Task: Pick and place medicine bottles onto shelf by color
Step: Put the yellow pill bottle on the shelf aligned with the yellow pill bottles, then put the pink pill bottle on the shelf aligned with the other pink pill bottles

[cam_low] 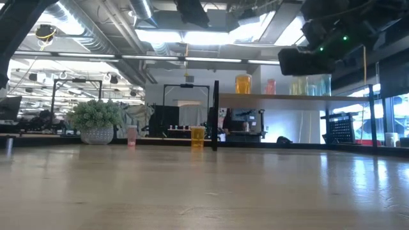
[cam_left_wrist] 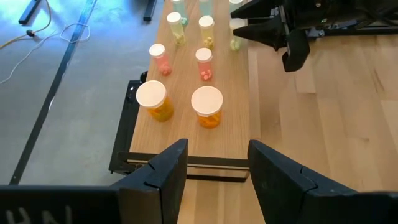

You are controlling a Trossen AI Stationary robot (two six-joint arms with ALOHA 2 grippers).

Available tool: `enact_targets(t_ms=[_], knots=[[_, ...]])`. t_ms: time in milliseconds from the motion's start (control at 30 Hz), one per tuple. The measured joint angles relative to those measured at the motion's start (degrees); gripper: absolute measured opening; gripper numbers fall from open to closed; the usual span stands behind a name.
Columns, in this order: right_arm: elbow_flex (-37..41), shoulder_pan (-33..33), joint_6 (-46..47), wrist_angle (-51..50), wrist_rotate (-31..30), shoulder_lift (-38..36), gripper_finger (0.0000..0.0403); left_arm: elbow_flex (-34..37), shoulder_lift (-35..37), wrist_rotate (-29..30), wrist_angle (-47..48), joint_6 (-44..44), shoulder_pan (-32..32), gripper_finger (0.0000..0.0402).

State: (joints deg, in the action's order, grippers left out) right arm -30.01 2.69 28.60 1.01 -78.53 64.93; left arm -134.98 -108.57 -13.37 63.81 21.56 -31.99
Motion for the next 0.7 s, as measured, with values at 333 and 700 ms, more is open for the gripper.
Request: enact_targets(t_ms=[333, 700], knots=[[-0.5, 0.0, -3.5, -0.1, -3.4, -0.1, 0.0168, 0.0, 0.0, 0.0, 0.0, -0.1, 0.0, 0.0163], [-0.5, 0.0, -9.7, 0.9, -5.9, -5.6, 0.0168, 0.0, 0.0, 0.0, 1.1, -0.1, 0.0, 0.0163]])
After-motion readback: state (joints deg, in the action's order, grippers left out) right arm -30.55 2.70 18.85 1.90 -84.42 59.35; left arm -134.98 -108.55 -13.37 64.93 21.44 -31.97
